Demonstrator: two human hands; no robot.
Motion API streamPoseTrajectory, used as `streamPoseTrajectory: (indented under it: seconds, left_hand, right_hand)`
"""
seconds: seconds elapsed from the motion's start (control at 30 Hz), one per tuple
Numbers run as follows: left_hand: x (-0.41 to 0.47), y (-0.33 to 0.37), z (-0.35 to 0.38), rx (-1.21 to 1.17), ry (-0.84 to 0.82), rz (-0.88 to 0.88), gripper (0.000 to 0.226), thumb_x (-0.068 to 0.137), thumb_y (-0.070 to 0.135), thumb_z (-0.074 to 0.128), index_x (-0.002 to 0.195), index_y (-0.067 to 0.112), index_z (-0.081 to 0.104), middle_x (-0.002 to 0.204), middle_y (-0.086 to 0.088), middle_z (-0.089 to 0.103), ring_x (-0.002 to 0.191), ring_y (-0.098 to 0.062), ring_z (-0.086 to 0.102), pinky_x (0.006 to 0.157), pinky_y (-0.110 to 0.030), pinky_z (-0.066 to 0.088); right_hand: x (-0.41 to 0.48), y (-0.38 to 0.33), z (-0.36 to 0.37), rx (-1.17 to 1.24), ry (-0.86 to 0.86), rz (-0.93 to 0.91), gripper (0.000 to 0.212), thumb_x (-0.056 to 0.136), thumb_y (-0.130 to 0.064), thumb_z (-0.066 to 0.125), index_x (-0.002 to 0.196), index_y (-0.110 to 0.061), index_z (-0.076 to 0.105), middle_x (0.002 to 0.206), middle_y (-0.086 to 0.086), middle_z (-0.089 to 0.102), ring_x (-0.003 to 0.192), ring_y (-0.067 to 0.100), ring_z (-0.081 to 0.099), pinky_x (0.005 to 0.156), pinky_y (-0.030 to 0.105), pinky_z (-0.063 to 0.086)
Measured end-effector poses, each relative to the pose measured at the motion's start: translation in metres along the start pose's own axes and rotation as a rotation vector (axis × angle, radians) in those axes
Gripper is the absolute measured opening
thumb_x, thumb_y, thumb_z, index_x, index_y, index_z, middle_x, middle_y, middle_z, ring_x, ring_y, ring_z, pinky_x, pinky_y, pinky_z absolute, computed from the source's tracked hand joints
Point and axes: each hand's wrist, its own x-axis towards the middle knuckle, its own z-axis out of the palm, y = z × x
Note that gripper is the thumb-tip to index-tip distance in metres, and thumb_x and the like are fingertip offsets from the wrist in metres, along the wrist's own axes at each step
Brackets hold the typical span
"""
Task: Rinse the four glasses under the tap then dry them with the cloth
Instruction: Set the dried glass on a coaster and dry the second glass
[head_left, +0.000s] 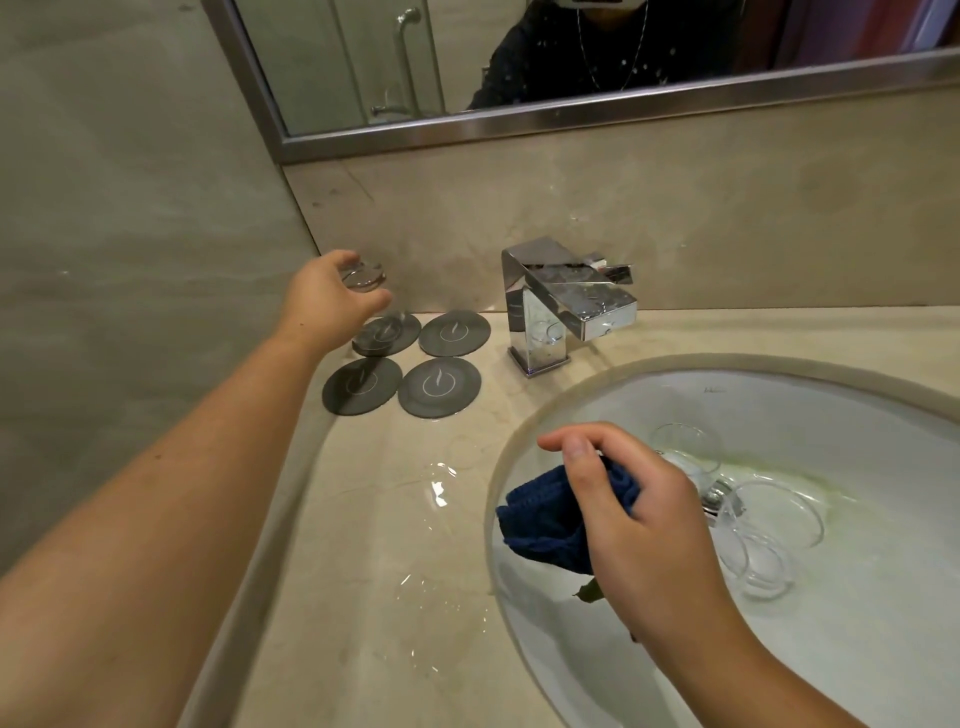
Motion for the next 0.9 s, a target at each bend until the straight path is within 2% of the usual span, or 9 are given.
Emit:
streamPoseTrajectory:
  seconds: [0.2,0.37,0.43,0.5,0.63,0.73,0.83,0.9]
  left_hand:
    - [0.0,0.001,0.003,-0.01,-0.003,0.007,0.074,0.087,0.03,0.086,0.151,0.01,0.055,0.144,-0.008,0.065,0.127,-0.023,0.064,0.107,-0.029,0.048]
    - [0.001,0.0,0.006,0.023,-0.022,-0.008,0.076,0.089,0.034,0.084,0.153,0.012,0.051,0.149,-0.009,0.06,0.133,-0.026,0.06,0.108,-0.032,0.045]
    - [0.0,-0.002,0.006,0.059,-0.023,-0.006,0.08,0.088,0.042,0.083,0.155,0.016,0.048,0.154,-0.01,0.055,0.139,-0.029,0.054,0.115,-0.039,0.043]
    - [-0.007,-0.002,0.005,0.082,0.016,0.001,0.079,0.089,0.048,0.08,0.155,0.02,0.047,0.153,-0.012,0.051,0.142,-0.033,0.047,0.118,-0.045,0.041]
    - [-0.046,0.013,0.004,0.003,0.227,0.106,0.047,0.096,0.037,0.07,0.139,0.021,0.061,0.138,-0.006,0.056,0.129,-0.028,0.051,0.109,-0.032,0.041]
    - [-0.089,0.037,0.001,-0.153,0.321,0.231,0.029,0.095,0.027,0.065,0.123,0.02,0.068,0.119,0.003,0.056,0.109,-0.021,0.06,0.1,-0.03,0.048]
    - [-0.139,0.07,0.0,-0.303,0.275,0.285,0.019,0.095,0.024,0.063,0.114,0.023,0.067,0.114,0.004,0.06,0.094,-0.008,0.059,0.089,-0.016,0.048]
    - [-0.172,0.093,0.002,-0.346,0.144,0.298,0.014,0.097,0.024,0.063,0.11,0.024,0.068,0.112,0.003,0.065,0.09,0.0,0.059,0.083,-0.01,0.045]
  right_hand:
    - [0.0,0.0,0.0,0.012,0.002,0.001,0.024,0.105,-0.033,0.058,0.091,-0.037,0.078,0.071,-0.023,0.066,0.074,0.0,0.067,0.049,0.019,0.052]
    - [0.0,0.001,-0.001,0.011,0.004,0.018,0.024,0.104,-0.037,0.057,0.09,-0.041,0.077,0.077,-0.019,0.068,0.08,0.004,0.069,0.05,0.023,0.056]
    - [0.0,0.0,-0.001,0.004,0.005,0.026,0.024,0.104,-0.037,0.057,0.092,-0.04,0.077,0.08,-0.021,0.069,0.084,0.004,0.069,0.051,0.025,0.058]
    - [0.0,-0.002,-0.001,-0.015,0.013,0.036,0.023,0.105,-0.037,0.056,0.093,-0.039,0.076,0.084,-0.022,0.069,0.088,0.005,0.069,0.055,0.032,0.062]
    - [0.0,-0.006,-0.006,-0.032,0.054,0.028,0.023,0.107,-0.037,0.056,0.095,-0.037,0.076,0.082,-0.018,0.068,0.082,0.007,0.068,0.054,0.042,0.063]
    - [0.003,-0.015,-0.014,-0.031,0.121,0.003,0.025,0.108,-0.038,0.054,0.098,-0.034,0.077,0.078,-0.02,0.069,0.079,0.005,0.067,0.065,0.039,0.062]
    - [0.012,-0.034,-0.033,0.056,0.275,-0.01,0.028,0.109,-0.04,0.054,0.096,-0.034,0.078,0.078,-0.013,0.068,0.08,0.012,0.066,0.071,0.032,0.055]
    - [0.018,-0.049,-0.053,0.147,0.341,0.023,0.027,0.105,-0.044,0.056,0.092,-0.036,0.079,0.089,-0.003,0.072,0.088,0.021,0.071,0.074,0.037,0.06]
